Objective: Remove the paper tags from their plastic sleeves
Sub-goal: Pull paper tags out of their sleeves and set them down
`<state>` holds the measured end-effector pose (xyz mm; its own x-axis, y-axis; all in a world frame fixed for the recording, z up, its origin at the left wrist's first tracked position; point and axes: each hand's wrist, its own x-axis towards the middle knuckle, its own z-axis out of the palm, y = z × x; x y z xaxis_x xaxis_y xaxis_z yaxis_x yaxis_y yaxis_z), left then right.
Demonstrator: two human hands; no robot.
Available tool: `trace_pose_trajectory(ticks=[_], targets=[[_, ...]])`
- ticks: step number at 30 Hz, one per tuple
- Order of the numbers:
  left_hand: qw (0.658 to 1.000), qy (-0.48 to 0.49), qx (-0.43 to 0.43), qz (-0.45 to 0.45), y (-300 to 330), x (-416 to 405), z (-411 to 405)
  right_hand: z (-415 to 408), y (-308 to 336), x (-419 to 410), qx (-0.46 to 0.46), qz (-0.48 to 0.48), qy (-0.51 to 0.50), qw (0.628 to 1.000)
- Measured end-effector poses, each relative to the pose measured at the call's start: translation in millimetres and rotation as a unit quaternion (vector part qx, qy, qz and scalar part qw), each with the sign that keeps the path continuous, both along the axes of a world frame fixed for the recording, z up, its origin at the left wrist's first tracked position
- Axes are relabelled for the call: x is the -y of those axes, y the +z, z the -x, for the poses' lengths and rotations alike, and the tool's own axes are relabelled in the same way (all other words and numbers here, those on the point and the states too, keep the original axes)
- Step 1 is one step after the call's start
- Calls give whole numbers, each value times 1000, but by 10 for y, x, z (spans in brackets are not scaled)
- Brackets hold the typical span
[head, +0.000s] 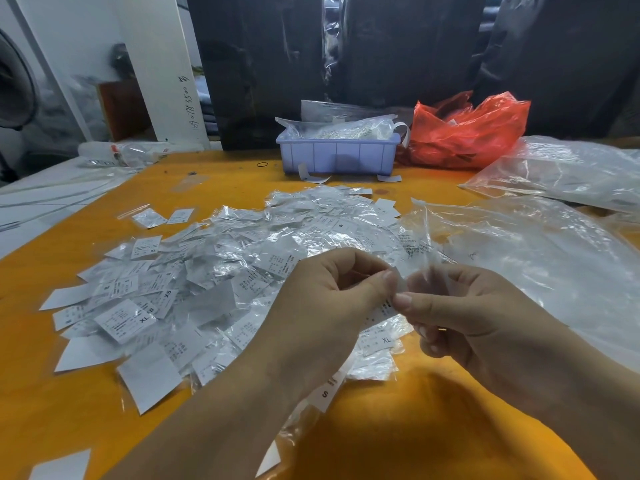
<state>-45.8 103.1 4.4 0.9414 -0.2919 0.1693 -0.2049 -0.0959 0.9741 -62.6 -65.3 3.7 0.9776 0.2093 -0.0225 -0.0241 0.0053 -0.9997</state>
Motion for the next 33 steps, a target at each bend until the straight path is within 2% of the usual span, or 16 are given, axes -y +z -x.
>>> trace_pose_trajectory(ticks=[7, 10, 25, 33], targets=[[999, -22, -9, -29, 4, -19, -16, 11, 22, 3, 22, 46, 7, 999], [999, -20, 12, -43, 9, -18, -13, 8, 30, 7, 19, 62, 13, 998], [996, -24, 16, -83, -5, -54, -44, -10, 37, 41, 30, 62, -40, 997], [994, -75, -29, -71, 56, -106, -73, -18, 86, 111, 16, 103, 36, 994]])
